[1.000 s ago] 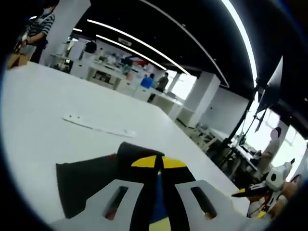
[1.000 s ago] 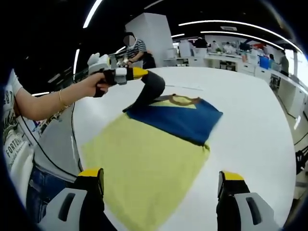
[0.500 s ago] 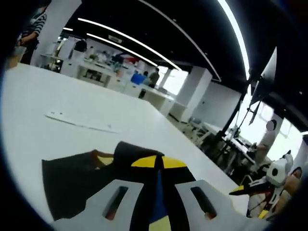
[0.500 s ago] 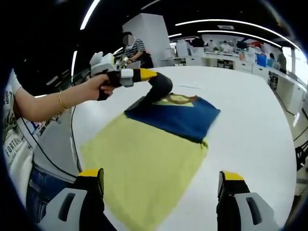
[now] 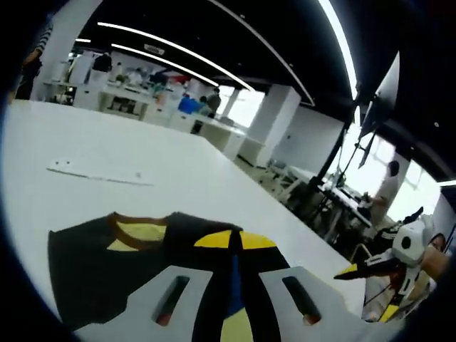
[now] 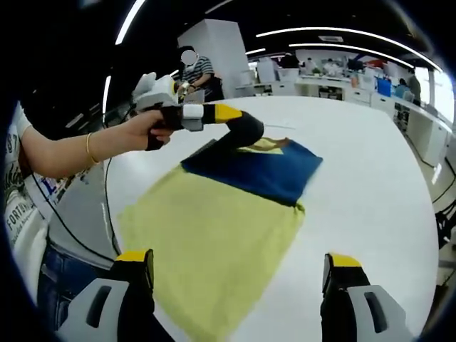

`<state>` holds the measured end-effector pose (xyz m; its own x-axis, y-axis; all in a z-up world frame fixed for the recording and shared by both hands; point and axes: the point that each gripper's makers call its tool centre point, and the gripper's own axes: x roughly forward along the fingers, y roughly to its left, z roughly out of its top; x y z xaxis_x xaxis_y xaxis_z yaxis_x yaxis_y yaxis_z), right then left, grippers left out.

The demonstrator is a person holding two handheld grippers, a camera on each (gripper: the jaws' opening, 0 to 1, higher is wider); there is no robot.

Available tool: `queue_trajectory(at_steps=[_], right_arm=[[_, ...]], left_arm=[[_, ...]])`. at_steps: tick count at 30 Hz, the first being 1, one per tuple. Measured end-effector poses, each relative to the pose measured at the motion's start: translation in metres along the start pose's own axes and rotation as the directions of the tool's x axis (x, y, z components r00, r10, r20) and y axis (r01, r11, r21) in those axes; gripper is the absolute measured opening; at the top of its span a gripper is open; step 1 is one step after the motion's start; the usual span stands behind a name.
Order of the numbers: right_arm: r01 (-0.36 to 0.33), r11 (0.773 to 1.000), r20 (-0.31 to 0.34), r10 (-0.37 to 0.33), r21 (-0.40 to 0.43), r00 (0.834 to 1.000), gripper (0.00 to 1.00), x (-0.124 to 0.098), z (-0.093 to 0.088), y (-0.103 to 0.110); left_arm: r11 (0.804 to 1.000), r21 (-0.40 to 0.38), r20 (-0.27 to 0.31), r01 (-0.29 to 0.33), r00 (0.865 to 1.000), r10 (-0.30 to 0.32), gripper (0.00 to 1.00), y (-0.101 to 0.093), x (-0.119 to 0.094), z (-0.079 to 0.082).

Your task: Fold the garment on the visible template until the final outline fits inside the template.

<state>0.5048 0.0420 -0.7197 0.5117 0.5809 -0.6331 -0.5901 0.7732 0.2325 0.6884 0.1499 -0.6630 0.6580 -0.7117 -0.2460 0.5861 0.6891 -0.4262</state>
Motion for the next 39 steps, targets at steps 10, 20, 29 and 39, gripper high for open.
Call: queue_trajectory(at_steps=[10,20,29,39], right_arm=[[0.008,1.0,0.005,-0.008,0.009,1.0,0.98,-0.001,-0.002,-0.003],[0.016,1.0,0.014,-0.016,0.019,1.0,0.98,-0.001,-0.003,-0.006],[0.024,0.999,0.017,-0.024,0.024,1.0,0.98,-0.002,-0.003,-0.009],[0.024,0.999,0.022,-0.025,0.022,0.999,0.98,-0.002,-0.002,-0.01]], left_arm=[[0.999,0.035,-0.083,0.016,0.996,-0.013,0.0,-0.012,0.013,-0.031],[0.998,0.059,-0.198,0.007,0.98,0.005,0.0,-0.011,0.022,-0.076],[0.988,0.144,-0.278,0.048,0.961,-0.006,0.08,-0.014,0.023,-0.104],[0.977,0.211,-0.182,-0.009,0.982,0.048,0.34,-0.005,0.011,-0.088]])
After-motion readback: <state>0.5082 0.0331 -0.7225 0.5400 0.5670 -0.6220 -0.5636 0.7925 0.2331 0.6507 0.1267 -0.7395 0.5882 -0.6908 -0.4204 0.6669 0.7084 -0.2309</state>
